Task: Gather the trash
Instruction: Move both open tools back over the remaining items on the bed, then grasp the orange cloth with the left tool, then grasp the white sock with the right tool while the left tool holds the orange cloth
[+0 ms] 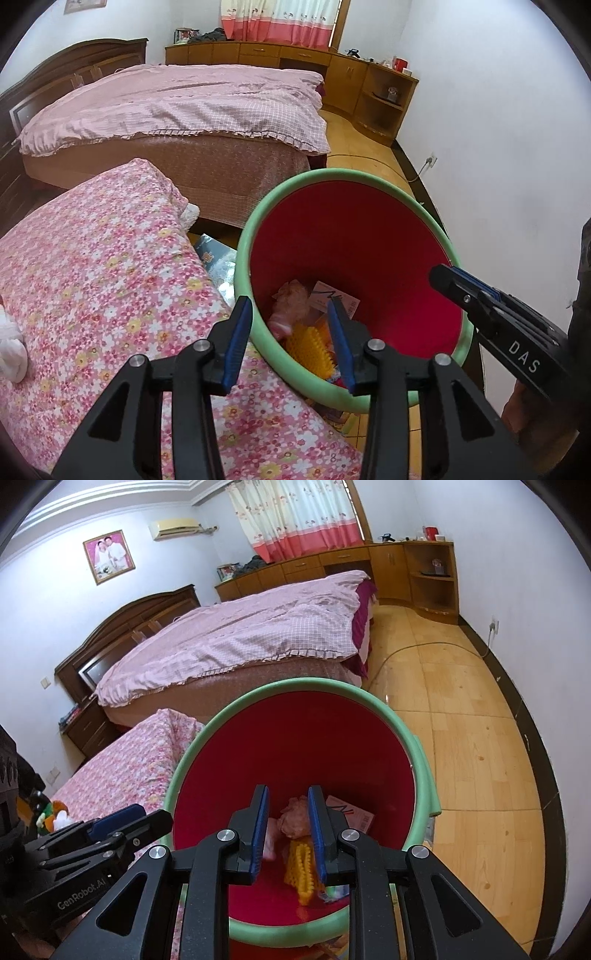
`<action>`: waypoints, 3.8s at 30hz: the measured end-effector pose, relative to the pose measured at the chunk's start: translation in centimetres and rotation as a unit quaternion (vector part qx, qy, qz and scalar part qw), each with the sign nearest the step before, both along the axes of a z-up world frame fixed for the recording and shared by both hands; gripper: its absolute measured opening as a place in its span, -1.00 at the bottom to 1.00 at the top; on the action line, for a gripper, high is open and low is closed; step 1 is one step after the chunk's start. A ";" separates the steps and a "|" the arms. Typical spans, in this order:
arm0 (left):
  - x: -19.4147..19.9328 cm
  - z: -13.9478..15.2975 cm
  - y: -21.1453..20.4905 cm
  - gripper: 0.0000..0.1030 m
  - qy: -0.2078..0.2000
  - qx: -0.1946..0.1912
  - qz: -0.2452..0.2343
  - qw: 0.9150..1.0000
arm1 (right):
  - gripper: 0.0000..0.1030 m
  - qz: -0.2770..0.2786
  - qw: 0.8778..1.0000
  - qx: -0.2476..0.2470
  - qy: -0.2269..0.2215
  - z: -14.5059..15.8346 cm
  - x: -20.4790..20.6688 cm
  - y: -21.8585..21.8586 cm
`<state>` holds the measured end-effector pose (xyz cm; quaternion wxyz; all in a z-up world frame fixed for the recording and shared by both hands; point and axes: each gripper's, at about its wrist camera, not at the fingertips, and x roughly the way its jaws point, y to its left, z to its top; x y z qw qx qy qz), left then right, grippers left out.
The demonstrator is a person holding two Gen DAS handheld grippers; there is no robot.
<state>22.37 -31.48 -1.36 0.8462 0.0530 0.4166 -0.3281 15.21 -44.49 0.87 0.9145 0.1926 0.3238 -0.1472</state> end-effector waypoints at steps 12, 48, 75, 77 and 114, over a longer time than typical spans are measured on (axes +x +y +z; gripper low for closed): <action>-0.5 2.0 4.0 -0.18 -0.018 -0.005 0.034 0.999 | -0.22 0.012 1.000 0.011 -0.008 1.0 -0.5 1.9; 11.6 -1.0 25.5 -0.07 0.007 0.028 0.253 0.967 | 0.04 0.088 0.996 0.007 0.019 1.0 5.1 12.1; 9.4 0.5 29.9 -0.32 -0.019 -0.042 0.272 0.961 | 0.04 0.153 0.987 0.008 0.039 0.0 7.9 17.4; 8.4 1.1 30.5 -0.32 -0.027 -0.040 0.276 0.960 | 0.04 0.160 0.986 0.010 0.038 0.1 8.1 17.9; 3.8 -1.5 37.7 -0.32 -0.002 -0.010 0.340 0.940 | -0.30 0.285 0.953 0.027 0.101 -4.5 17.1 31.7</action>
